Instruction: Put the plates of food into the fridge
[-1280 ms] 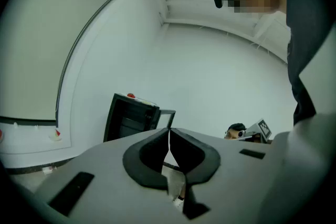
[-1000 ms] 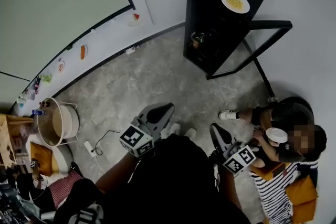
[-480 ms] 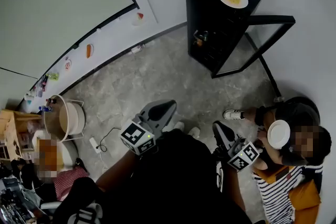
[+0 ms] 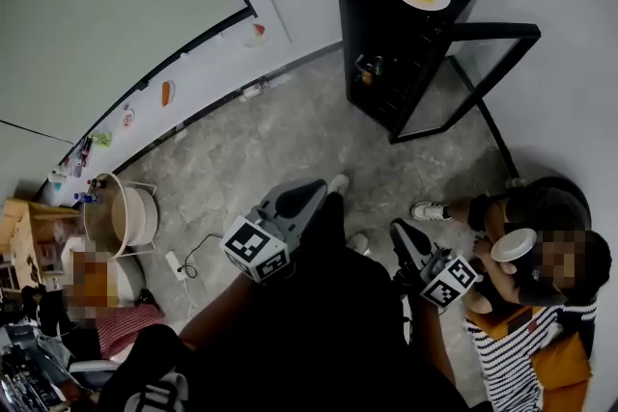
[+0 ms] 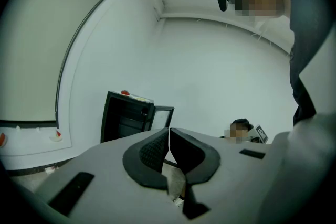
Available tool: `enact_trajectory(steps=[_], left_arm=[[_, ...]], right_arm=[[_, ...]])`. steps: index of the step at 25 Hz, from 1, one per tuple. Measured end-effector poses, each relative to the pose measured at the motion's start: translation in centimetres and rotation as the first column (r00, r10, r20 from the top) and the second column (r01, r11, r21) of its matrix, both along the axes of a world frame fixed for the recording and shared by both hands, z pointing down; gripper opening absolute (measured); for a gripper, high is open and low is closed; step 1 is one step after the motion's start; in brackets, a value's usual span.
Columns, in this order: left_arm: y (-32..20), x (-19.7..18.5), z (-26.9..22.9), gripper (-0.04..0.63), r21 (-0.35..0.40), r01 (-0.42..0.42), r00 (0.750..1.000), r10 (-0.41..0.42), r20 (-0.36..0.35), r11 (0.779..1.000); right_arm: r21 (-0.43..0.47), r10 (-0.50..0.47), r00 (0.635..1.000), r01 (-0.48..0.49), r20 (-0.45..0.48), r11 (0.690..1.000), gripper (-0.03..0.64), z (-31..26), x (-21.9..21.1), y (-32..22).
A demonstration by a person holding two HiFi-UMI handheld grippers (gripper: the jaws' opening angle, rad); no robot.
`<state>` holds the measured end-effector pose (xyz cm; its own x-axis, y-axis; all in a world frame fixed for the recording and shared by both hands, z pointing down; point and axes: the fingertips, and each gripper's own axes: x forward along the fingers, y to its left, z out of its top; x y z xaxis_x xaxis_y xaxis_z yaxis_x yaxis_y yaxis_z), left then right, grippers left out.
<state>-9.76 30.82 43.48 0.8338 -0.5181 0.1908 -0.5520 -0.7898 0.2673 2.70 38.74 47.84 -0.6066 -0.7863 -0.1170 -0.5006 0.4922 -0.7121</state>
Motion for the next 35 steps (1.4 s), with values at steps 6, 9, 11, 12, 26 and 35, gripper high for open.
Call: enact_trajectory(steps=[6, 9, 11, 12, 26, 35], left_arm=[[-0.7, 1.4, 0.1, 0.029, 0.026, -0.022, 1.0, 0.022, -0.011, 0.999], [-1.2, 2.1, 0.1, 0.029, 0.031, -0.032, 0.999, 0.032, -0.012, 0.999], [-1.6, 2.5, 0.0, 0.029, 0.031, -0.035, 0.999, 0.036, -0.016, 0.999], [-1.7, 2.7, 0.0, 0.029, 0.029, -0.037, 0.999, 0.037, -0.02, 0.999], [-6.7, 3.8, 1.4, 0.029, -0.003, -0.064, 0.998, 0.064, -0.029, 0.998], [-14.0, 4.1, 2.0, 0.029, -0.025, -0.062, 0.997, 0.061, -0.04, 0.998]], right_arm=[[0.022, -0.025, 1.0, 0.025, -0.009, 0.999, 0.026, -0.2, 0.4, -0.1], [0.019, 0.001, 1.0, 0.0, -0.023, 1.0, 0.026, 0.0, 1.1, -0.5], [0.013, 0.014, 1.0, -0.013, -0.021, 1.0, 0.026, 0.0, 1.3, -0.7], [0.007, 0.018, 1.0, -0.018, -0.023, 1.0, 0.026, 0.1, 1.5, -0.8], [-0.03, 0.037, 0.999, -0.038, -0.027, 0.999, 0.026, 0.7, 1.9, -5.7], [-0.072, 0.069, 0.997, -0.071, -0.027, 0.995, 0.026, 1.3, 2.7, -12.7]])
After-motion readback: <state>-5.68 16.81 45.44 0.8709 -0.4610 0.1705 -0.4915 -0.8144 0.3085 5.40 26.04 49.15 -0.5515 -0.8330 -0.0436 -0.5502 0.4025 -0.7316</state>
